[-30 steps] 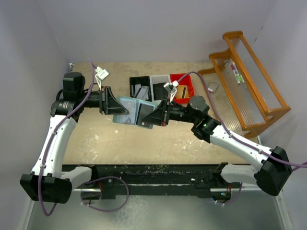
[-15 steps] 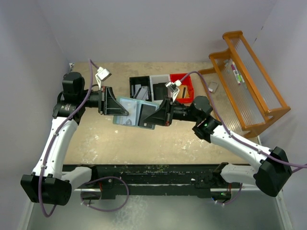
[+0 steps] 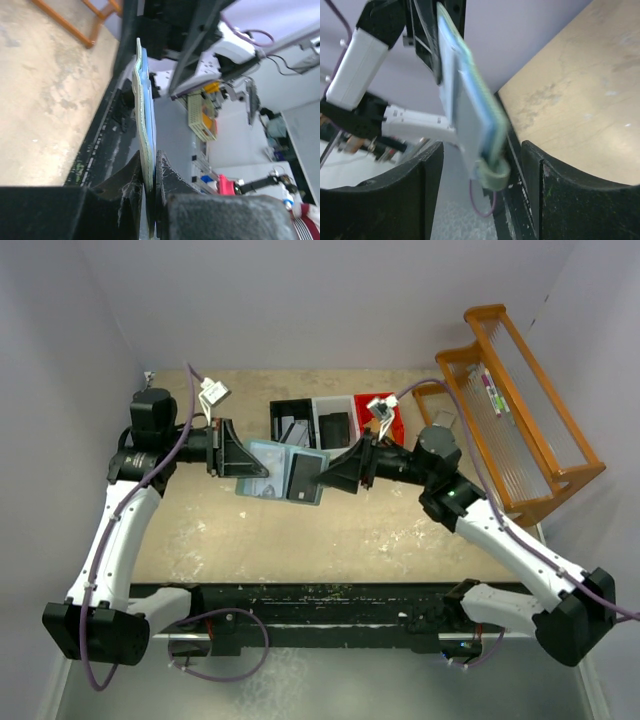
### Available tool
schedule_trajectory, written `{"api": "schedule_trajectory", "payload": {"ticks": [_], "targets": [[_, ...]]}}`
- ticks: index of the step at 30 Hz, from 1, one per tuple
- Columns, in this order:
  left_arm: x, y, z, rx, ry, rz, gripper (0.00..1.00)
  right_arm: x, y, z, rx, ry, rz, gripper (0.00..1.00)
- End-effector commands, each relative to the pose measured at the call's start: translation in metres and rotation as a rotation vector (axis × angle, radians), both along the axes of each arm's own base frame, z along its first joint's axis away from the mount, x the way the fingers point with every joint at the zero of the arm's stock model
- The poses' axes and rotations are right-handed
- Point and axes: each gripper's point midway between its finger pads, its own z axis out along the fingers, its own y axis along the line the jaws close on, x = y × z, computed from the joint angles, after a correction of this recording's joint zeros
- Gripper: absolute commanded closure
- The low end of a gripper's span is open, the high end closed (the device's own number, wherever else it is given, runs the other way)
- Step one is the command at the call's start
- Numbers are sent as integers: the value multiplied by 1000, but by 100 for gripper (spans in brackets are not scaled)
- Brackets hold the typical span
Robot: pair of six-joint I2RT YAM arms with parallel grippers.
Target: Take the credit cards out of the card holder
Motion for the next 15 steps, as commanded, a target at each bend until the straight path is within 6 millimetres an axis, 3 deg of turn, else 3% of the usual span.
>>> {"api": "schedule_trajectory", "payload": {"ticks": [1,4,7,15], "targets": [[29,5,-10,125,-94,154,100,20,-26,47,-49,-145,-207,35],[39,9,-21,179,-103,205,100,24,-32,58,-39,-165,-257,38],[44,11,-24,192,-112,229,100,22,-26,74,32,-205,-224,40],[42,8,-18,166,-106,207,100,14,14,63,135,-101,-5,44]]}}
